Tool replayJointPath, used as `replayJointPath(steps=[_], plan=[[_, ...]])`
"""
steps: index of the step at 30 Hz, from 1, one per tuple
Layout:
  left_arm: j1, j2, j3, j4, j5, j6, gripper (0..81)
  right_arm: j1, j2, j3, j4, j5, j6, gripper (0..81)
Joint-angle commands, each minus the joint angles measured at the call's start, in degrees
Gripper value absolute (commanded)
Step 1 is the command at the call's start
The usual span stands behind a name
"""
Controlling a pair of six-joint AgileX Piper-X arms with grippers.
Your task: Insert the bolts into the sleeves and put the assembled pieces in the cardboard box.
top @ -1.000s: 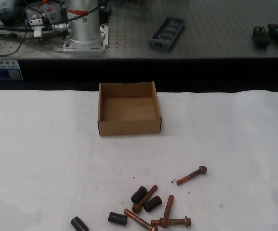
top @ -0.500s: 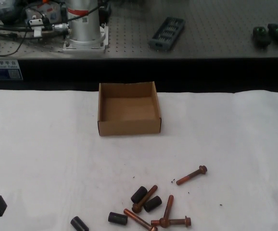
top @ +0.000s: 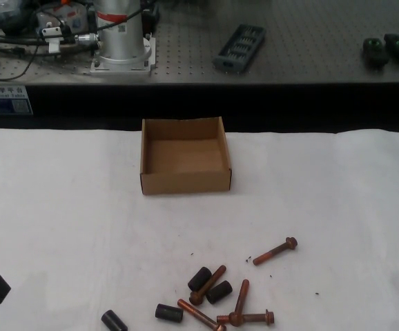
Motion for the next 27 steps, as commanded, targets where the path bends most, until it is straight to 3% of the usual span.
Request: replayJointPath(steps=[1,8,18,27], plan=[[-0.05,-0.17,-0.77,-0.67,0.46,-1.41,8.5,0.02,-0.35,-0.26,-0.52,-0.69,0.08,2.5],[-0.05,-0.17,-0.77,-0.67,0.57,-1.59,8.5,0.02,-0.35,-0.26,-0.52,-0.69,0.08,2.5],[-0.05,-0.17,-0.77,-0.67,12.17,-1.59,8.5,0.02,-0.35,-0.26,-0.52,-0.69,0.08,2.5],[-0.05,-0.17,-0.77,-0.67,13.08,-1.8,8.5,0.02,-0.35,-0.26,-0.52,-0.67,1.89,2.5]])
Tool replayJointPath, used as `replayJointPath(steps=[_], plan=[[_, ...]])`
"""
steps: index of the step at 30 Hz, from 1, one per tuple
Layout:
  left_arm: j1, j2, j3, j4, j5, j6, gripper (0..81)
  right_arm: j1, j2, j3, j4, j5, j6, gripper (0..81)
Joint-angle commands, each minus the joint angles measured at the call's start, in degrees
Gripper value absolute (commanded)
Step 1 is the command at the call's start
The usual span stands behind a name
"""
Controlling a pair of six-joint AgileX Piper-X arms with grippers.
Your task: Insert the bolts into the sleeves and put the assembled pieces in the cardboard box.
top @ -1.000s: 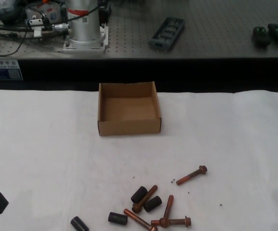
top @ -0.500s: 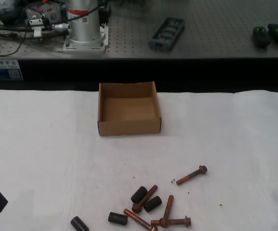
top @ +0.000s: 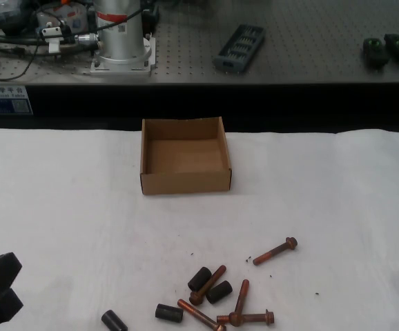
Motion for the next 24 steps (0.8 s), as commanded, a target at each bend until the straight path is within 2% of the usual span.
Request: replayJointPath(steps=[1,4,7,10,15,19,24], plan=[[-0.05,-0.17,-0.77,-0.67,1.02,-2.58,8.5,0.02,-0.35,-0.26,-0.52,-0.57,-0.58,2.5],[-0.05,-0.17,-0.77,-0.67,6.24,-7.03,8.5,0.02,-0.35,-0.26,-0.52,-0.57,5.98,2.5],[-0.05,-0.17,-0.77,-0.67,16.45,-9.88,8.5,0.02,-0.35,-0.26,-0.52,-0.57,11.44,2.5],[-0.05,-0.17,-0.77,-1.38,22.77,-9.87,8.5,0.02,-0.35,-0.26,-1.46,-2.33,12.72,2.5],[-0.05,-0.17,-0.77,-7.85,23.9,-9.87,8.5,0.02,-0.35,-0.63,-8.55,-10.8,13.53,2.5],[-0.05,-0.17,-2.15,-12.5,23.9,-9.87,8.5,0.02,-0.35,-3.0,-8.47,-12.42,13.53,2.5],[-0.05,-0.17,-6.68,-12.5,24.33,-8.09,8.5,0.02,-0.35,-7.85,-1.99,-13.31,13.53,2.5]])
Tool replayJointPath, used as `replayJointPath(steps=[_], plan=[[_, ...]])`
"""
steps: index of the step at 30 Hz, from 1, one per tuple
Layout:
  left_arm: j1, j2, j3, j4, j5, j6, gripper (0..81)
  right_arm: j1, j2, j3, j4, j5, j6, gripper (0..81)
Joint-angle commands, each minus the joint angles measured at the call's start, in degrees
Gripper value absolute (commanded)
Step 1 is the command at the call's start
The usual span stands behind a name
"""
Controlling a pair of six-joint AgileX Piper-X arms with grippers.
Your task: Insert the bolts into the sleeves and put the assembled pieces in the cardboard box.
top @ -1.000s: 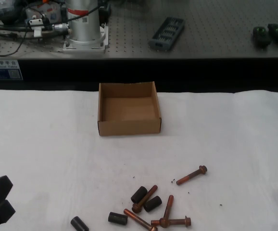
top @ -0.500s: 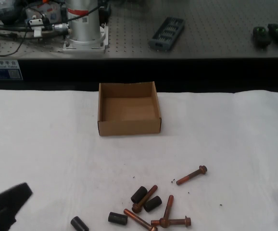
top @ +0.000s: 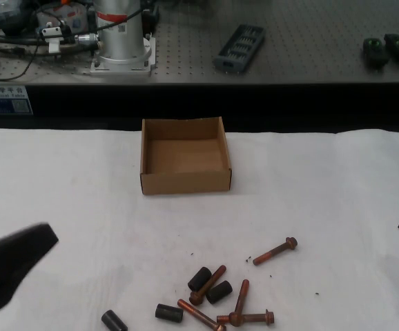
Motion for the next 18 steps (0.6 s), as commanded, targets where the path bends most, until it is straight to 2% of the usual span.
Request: replayJointPath(steps=[1,6,11,15,18], plan=[[-0.05,-0.17,-3.82,-1.73,1.02,0.85,8.5,0.02,-0.35,-4.2,5.2,-2.94,-0.06,2.5],[-0.05,-0.17,-7.76,-1.73,1.76,0.85,8.5,0.02,-0.35,-7.78,7.92,-8.04,-0.05,2.3],[-0.05,-0.17,-8.53,-1.19,2.29,1.14,8.5,0.02,-0.35,-8.76,7.78,-8.14,-2.49,2.3],[-0.05,-0.17,-8.42,4.41,2.29,9.43,8.5,0.02,-0.16,-8.76,10.75,-7.37,-6.72,2.3],[-0.05,-0.17,-8.42,9.65,1.08,15.24,8.5,0.02,-0.16,-8.76,14.29,-3.17,-11.69,2.3]])
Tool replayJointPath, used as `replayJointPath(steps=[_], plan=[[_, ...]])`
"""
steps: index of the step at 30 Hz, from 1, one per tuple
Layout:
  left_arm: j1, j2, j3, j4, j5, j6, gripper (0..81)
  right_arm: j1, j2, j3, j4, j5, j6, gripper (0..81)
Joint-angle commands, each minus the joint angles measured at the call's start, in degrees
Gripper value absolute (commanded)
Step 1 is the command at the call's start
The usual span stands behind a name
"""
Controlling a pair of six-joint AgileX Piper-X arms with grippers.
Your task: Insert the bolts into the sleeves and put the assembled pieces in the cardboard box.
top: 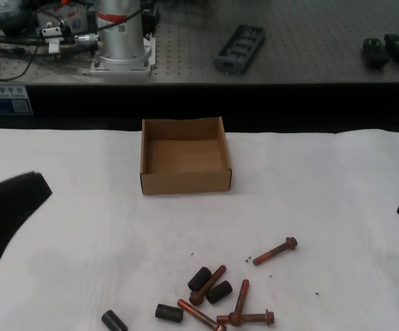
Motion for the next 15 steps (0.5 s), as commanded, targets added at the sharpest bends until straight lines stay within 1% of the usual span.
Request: replayJointPath(steps=[1,3,6,15], plan=[[-0.05,-0.17,-0.57,4.52,-1.76,8.36,8.5,0.02,-0.16,-0.65,5.29,5.61,-8.18,2.3],[-0.05,-0.17,-0.57,6.18,-5.25,10.39,8.5,0.02,-0.16,-0.65,7.3,8.59,-11.39,2.3],[-0.05,-0.17,-0.57,6.18,-7.44,12.06,8.5,0.02,-0.16,-0.65,8.24,9.68,-12.13,2.3],[-0.05,-0.17,-0.57,6.17,-7.62,12.04,8.5,0.02,-0.16,-0.65,8.23,10.47,-11.82,2.3]])
